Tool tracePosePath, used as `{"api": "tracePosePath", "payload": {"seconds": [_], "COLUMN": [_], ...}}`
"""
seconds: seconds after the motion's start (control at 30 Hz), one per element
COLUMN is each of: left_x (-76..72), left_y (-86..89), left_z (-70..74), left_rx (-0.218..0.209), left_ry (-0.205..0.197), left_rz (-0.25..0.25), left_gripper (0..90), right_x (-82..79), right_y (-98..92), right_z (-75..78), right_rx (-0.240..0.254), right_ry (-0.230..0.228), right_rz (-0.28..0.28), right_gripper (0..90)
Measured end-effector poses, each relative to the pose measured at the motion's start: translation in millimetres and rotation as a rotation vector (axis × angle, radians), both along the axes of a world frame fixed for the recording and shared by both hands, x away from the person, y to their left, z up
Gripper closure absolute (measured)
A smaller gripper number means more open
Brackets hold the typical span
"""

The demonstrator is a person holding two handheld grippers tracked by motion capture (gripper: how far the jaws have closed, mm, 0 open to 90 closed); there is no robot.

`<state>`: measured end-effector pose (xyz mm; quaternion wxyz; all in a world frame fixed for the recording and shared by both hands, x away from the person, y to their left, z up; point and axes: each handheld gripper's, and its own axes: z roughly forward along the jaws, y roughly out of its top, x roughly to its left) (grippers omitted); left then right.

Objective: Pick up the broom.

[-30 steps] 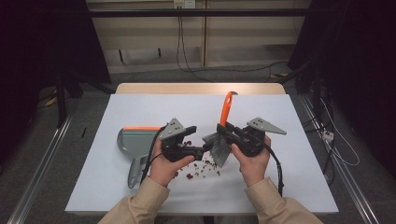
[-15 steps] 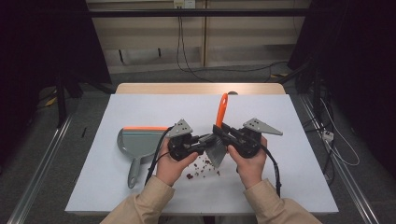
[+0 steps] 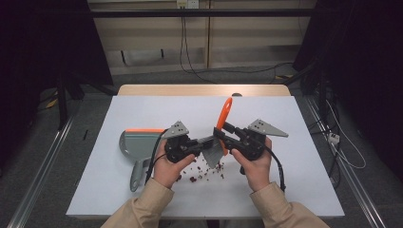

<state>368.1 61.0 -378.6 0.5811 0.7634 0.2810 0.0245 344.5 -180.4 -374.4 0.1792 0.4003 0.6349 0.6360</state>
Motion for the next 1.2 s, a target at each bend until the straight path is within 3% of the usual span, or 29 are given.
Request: {"api": "tracePosePath", "payload": {"seconds": [0.13,0.37,0.47,0.53,0.73,1.2], "left_x": [1.2,3.4,4.1,3.9,3.7,1.9], "left_y": [9.1,17.1,18.4,18.5,20.2,22.2], "left_z": [6.3,10.7,11.1,11.3,12.7,18.2], "left_rx": [-0.013,-0.016,-0.010,-0.010,-0.022,-0.045], "left_ry": [-0.005,-0.019,-0.021,-0.018,-0.014,-0.011], "left_rz": [0.004,0.018,0.013,0.007,-0.009,-0.046], "left_gripper": [84.3,84.2,84.1,84.1,84.1,84.1], "right_x": [3.2,4.7,6.3,6.7,8.7,12.7], "right_y": [-10.9,-23.9,-26.7,-27.7,-30.0,-28.0], "right_z": [2.1,-1.9,-5.2,-7.4,-11.9,-22.0], "right_rx": [-0.002,-0.038,-0.055,-0.082,-0.086,-0.057], "right_ry": [-0.009,-0.034,-0.022,-0.009,0.012,0.059], "right_rz": [0.041,0.112,0.138,0.142,0.207,0.267], "right_gripper": [35.2,29.5,27.1,27.0,27.0,31.2]}}
